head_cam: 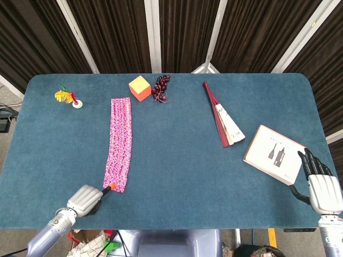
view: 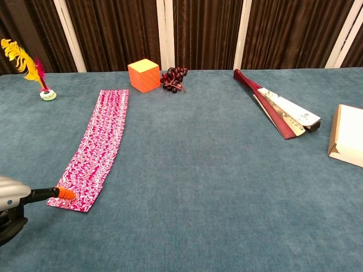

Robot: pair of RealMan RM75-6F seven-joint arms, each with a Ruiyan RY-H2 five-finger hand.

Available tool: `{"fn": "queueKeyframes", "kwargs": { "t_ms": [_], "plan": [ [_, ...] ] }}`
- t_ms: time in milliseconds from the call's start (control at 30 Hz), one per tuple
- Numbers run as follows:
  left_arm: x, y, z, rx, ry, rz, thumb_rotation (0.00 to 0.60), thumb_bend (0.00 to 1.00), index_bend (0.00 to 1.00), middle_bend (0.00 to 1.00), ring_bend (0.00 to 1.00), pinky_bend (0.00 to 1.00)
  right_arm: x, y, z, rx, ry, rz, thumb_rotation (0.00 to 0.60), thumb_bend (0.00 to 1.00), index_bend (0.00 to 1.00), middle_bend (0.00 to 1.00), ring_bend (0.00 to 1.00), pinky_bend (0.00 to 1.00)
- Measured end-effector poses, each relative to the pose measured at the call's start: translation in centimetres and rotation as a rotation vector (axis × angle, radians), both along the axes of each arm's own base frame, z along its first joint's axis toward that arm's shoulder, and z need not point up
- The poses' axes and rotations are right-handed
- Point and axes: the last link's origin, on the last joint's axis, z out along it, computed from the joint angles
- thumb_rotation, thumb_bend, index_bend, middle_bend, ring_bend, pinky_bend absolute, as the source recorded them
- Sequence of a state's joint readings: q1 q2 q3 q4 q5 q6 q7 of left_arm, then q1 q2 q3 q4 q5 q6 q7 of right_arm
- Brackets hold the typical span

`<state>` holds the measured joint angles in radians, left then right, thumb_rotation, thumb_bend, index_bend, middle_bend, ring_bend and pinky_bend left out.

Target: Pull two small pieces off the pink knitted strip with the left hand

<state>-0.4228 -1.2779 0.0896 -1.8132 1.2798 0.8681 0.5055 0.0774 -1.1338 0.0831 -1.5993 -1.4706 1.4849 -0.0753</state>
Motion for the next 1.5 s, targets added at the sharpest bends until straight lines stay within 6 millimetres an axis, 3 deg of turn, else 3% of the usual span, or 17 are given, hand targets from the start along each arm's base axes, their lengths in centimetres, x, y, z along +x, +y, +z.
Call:
{"fn": "queueKeyframes", "kwargs": {
  "t_ms": [733,1300,1500],
  "plan": [
    [-1.5,-0.4,1.5,0.002,0.114,0.079,0.6,0.97,0.09,0.88,0.77,0.73,0.0,0.1,0.2,-0.006,-0.006,0.001,0.6,0.27,0.0,0.0,0.14,0.25],
    [-7.9,-1.5,6.3,0.076,0.254,0.223,0.6,0.97,0.09,0.88,0.77,0.73,0.3,0.2,0.2,-0.008,-0.009,0.007,0.6,0.27,0.0,0.0,0.14,0.25],
    [-8.9,-1.7,8.0,0.104,0.247,0.243,0.6,0.97,0.09,0.88,0.77,0.73,0.3,0.2,0.0,-0.002,-0.003,0.005,0.6,0.27,0.0,0.0,0.14,0.25]
  ]
}}
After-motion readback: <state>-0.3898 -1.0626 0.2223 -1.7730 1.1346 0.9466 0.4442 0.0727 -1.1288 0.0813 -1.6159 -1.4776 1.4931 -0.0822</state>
